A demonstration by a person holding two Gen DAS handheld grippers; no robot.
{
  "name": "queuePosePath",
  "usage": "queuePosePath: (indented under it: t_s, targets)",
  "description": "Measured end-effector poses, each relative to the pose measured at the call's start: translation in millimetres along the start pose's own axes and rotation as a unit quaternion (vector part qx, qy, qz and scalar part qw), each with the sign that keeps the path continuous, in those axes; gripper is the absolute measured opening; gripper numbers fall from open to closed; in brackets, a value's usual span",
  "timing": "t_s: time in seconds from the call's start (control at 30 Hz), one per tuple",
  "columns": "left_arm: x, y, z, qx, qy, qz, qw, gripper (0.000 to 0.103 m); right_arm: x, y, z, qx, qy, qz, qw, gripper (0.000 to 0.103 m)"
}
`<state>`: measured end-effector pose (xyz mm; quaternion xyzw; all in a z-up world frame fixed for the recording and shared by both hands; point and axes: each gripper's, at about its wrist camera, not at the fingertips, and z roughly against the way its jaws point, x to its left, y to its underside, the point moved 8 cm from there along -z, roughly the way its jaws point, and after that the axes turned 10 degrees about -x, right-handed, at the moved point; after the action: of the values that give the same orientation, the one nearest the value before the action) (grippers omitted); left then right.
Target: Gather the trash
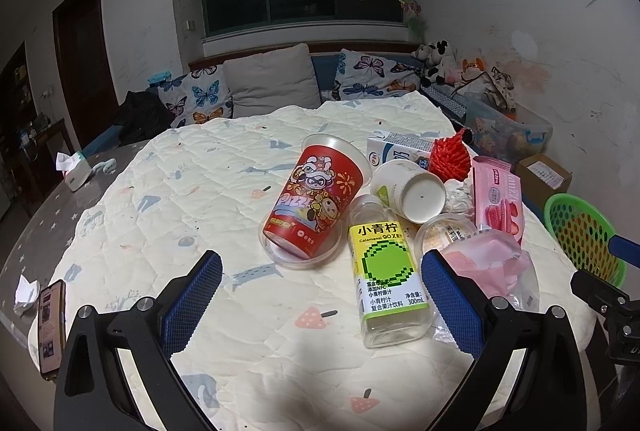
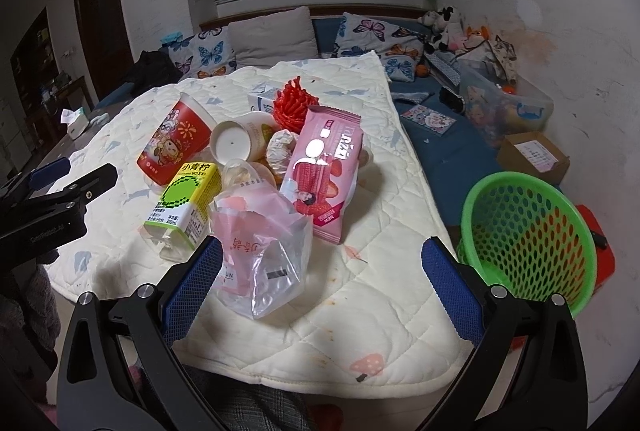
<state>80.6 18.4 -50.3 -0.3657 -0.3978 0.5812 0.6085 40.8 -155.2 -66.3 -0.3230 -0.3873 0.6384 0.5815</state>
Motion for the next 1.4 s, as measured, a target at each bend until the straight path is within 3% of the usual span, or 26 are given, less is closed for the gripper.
queuePosePath:
  t_s: [0.57, 0.83, 0.97, 1.03, 1.2, 1.4]
  targets:
    - [18.5, -3.7, -11.3, 0.006, -0.004, 0.009, 0.9999, 0.096, 35.7, 7.1, -32.4, 0.018, -0.047, 0.031, 0.998, 0.096]
    - [30.2, -4.7, -19.4, 0.017, 0.007, 0.016, 0.9997, 0.096, 41.3, 18.2, -67.4, 0.049, -0.045, 0.048, 0.997, 0.093]
    - [24.9, -1.6, -25.7, 0.033, 0.033, 0.021, 0.9987, 0.095, 43.3, 27.5, -80.1, 0.067, -0.051, 0.043, 0.996, 0.084]
    - [19.4, 0.9, -30.2, 0.044, 0.049, 0.023, 0.9976, 0.094, 43.7, 30.1, -81.3, 0.07, -0.053, 0.041, 0.995, 0.073]
    - [2.2, 8.2, -46.1, 0.073, 0.079, 0.027, 0.9938, 0.082, 39.7, 30.2, -75.6, 0.067, -0.065, 0.022, 0.995, 0.058]
    - [-20.6, 15.3, -64.2, 0.1, 0.109, 0.022, 0.9887, 0.072, 32.0, 24.5, -61.3, 0.054, -0.071, 0.012, 0.996, 0.053]
